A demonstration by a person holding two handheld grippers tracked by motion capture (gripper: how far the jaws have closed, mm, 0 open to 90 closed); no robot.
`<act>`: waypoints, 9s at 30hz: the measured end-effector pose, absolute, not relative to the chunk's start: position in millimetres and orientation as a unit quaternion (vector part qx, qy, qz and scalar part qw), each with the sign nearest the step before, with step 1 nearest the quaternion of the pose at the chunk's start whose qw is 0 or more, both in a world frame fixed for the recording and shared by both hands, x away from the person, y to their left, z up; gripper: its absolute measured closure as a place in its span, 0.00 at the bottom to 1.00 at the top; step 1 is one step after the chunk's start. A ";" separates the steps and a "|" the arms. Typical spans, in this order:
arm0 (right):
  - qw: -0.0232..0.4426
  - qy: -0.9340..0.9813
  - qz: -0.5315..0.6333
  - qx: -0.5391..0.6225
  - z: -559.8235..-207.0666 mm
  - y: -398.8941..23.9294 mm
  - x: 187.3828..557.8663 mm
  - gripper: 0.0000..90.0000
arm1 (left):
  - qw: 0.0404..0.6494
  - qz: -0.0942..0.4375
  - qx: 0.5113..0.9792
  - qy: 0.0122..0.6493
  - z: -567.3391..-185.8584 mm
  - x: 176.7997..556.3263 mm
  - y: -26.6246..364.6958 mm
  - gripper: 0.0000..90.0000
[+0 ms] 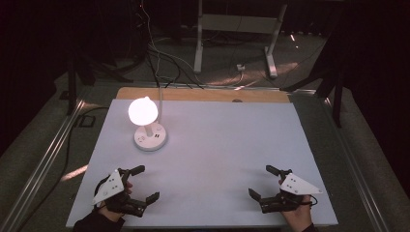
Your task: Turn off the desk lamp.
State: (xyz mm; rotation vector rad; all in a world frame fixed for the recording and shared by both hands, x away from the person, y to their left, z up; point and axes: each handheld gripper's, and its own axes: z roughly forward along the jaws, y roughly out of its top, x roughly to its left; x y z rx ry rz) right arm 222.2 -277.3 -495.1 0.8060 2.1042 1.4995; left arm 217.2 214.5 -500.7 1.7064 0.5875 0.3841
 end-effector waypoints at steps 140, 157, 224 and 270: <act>0.214 0.747 0.562 0.283 -485.8 -275.8 217.7 0.00 | 0.419 0.243 0.735 0.475 -500.3 349.6 200.2 1.00; 0.213 0.748 0.562 0.283 -485.7 -275.8 217.6 0.00 | 0.396 0.236 0.749 0.476 -508.3 355.1 198.3 1.00; 0.212 0.749 0.560 0.285 -486.5 -275.2 217.9 0.00 | 0.376 0.245 0.763 0.465 -509.1 358.6 192.7 1.00; 0.211 0.748 0.561 0.285 -486.0 -276.1 217.9 0.00 | 0.384 0.236 0.763 0.464 -508.8 359.8 195.9 1.00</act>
